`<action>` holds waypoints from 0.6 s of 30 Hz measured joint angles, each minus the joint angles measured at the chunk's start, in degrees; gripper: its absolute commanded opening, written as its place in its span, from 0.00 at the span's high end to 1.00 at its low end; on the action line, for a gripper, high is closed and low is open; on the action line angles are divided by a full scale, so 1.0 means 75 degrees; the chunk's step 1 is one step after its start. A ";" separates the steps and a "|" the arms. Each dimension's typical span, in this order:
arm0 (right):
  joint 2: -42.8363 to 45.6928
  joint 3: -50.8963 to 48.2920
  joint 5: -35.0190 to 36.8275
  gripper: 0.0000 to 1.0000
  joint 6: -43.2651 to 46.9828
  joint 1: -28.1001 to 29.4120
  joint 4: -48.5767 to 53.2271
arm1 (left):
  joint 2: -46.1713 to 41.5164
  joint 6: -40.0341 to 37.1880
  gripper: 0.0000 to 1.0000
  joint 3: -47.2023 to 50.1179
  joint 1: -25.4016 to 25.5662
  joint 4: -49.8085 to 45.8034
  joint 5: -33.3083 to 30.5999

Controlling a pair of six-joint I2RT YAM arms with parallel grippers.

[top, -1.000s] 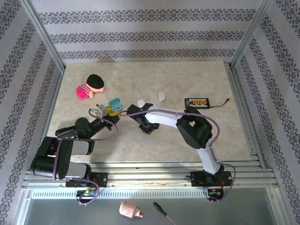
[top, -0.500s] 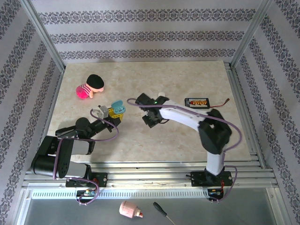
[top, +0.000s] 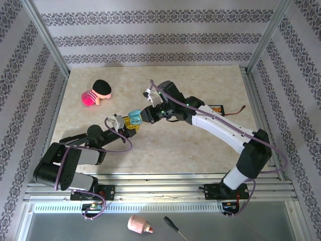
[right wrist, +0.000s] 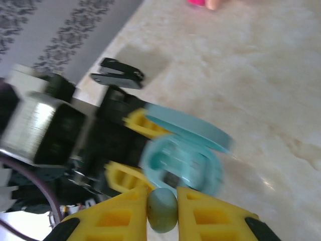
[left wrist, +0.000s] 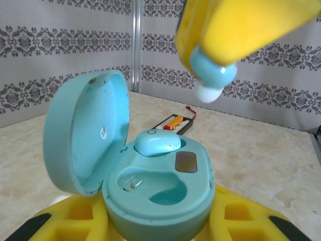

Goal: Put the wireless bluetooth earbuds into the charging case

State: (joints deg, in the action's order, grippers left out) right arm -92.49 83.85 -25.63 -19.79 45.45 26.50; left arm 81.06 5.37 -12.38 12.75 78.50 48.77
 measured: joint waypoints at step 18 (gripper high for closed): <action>-0.0854 0.0469 -0.0306 0.83 0.0000 0.0224 -0.0140 | 0.0050 -0.0114 0.68 -0.0143 0.0251 0.0006 -0.0198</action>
State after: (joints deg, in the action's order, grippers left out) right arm -98.89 87.37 -27.92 -19.79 47.13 25.45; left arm 81.43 4.51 -13.45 14.63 78.54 47.29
